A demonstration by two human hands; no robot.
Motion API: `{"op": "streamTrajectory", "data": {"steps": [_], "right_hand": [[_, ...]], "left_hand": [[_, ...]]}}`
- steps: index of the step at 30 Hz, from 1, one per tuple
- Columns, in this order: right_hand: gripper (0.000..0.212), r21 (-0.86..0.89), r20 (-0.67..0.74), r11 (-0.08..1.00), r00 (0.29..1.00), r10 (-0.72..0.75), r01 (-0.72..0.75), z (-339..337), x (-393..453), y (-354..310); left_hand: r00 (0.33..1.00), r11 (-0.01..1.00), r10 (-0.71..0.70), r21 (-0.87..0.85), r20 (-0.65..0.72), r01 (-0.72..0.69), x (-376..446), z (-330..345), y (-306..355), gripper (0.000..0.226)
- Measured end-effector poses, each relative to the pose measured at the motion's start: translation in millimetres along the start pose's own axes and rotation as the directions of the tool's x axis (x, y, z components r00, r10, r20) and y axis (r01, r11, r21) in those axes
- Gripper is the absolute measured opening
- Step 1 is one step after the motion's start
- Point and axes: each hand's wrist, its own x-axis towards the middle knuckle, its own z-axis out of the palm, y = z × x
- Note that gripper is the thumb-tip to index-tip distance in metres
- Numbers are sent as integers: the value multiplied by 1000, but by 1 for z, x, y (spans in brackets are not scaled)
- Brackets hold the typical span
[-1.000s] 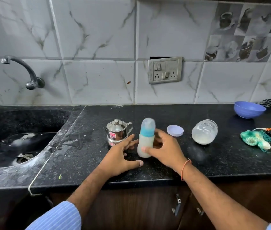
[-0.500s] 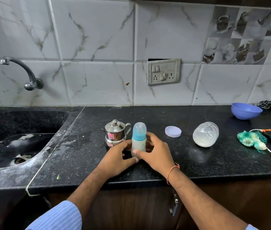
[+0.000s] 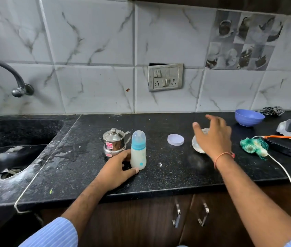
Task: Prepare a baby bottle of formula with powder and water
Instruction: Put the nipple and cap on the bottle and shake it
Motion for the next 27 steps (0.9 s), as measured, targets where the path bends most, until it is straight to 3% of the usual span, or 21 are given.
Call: {"op": "streamTrajectory", "data": {"steps": [3,9,16,21,27], "right_hand": [[82,-127,145,975,969,200,-182,-4,27,31],[99,-94,328,944,885,329,-316,5,46,56],[92,-19,359,987,920,154,-158,13,35,43],[95,-38,256,992,961,-109,122,20,7,28],[94,12,182,928,912,-369,373,43,-28,16]], "left_hand": [[1000,1000,-3,-8,3,3,-1,0,0,65],[1000,1000,-9,-22,-1,9,0,1,0,65],[1000,1000,-1,-22,4,1,-1,0,-1,64],[1000,1000,11,-19,0,-11,-2,-1,0,64],[1000,1000,14,-25,1,-14,-3,-1,2,63]]}}
